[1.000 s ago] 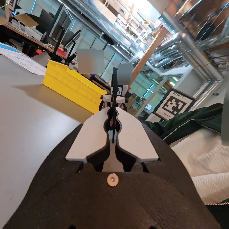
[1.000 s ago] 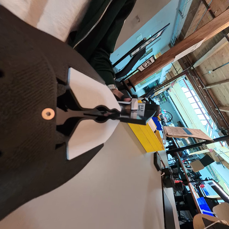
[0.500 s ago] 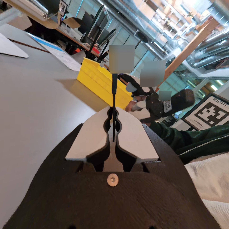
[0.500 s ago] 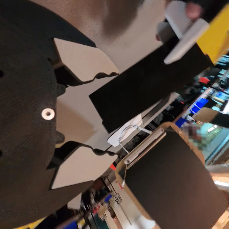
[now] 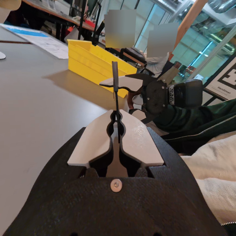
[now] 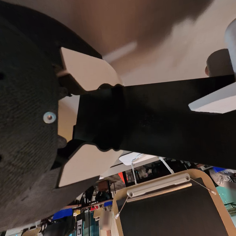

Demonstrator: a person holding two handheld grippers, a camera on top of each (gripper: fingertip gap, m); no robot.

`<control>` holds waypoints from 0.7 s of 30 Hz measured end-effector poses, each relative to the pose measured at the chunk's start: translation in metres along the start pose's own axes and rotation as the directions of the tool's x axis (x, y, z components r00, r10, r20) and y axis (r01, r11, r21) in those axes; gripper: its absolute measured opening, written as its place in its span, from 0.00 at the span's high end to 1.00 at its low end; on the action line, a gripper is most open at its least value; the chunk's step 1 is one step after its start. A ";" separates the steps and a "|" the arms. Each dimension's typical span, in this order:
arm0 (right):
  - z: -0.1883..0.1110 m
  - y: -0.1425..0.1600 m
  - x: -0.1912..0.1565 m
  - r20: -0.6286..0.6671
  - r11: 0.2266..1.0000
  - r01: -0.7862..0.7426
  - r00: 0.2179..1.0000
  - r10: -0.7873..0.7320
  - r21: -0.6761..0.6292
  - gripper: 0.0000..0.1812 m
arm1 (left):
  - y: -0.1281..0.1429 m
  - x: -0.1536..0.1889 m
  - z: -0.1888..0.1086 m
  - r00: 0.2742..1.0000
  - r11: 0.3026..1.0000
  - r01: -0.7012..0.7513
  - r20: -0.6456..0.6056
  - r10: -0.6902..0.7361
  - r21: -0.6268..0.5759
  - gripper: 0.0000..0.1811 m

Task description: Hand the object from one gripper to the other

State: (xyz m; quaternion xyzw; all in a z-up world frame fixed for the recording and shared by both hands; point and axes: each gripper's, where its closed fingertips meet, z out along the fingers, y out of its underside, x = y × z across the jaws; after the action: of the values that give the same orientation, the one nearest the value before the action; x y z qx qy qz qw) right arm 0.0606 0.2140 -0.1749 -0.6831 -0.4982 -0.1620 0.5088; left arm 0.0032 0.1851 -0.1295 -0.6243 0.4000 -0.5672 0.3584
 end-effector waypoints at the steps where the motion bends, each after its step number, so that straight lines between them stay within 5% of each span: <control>1: -0.002 -0.002 0.001 -0.003 1.000 -0.008 1.000 0.008 0.003 0.51 | -0.003 0.003 -0.001 1.000 1.000 -0.012 -0.016 0.012 0.026 0.98; 3: -0.005 -0.008 0.003 -0.006 0.999 -0.022 1.000 0.022 0.027 0.51 | -0.013 0.009 -0.004 0.998 0.994 -0.032 -0.058 0.038 0.105 0.96; 6: -0.009 -0.016 0.005 0.012 0.992 -0.098 0.995 0.097 0.083 0.51 | -0.033 0.015 -0.008 0.995 0.966 -0.022 -0.089 0.046 0.258 0.66; 9: -0.017 -0.027 0.012 0.090 0.945 -0.275 0.961 0.263 0.177 0.51 | -0.036 0.015 -0.010 0.993 0.953 -0.045 -0.089 0.074 0.300 0.50; 13: -0.040 -0.062 0.007 0.484 0.672 -0.671 0.721 0.495 0.313 0.51 | -0.039 0.026 -0.009 0.984 0.945 -0.042 -0.148 0.094 0.324 0.42; 16: -0.057 -0.080 0.002 0.722 0.477 -0.832 0.513 0.464 0.283 0.51 | -0.039 0.039 -0.005 0.974 0.946 -0.036 -0.201 0.106 0.324 0.38; 21: -0.068 -0.095 -0.019 0.858 0.410 -0.891 0.359 0.367 0.198 0.51 | -0.042 0.052 0.006 0.968 0.958 -0.028 -0.229 0.097 0.287 0.34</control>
State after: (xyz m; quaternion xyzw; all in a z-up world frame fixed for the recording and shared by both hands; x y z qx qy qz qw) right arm -0.0093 0.1447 -0.1086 -0.6065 -0.3354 0.5235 0.4956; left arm 0.0148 0.1558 -0.0708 -0.4805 0.3756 -0.6782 0.4100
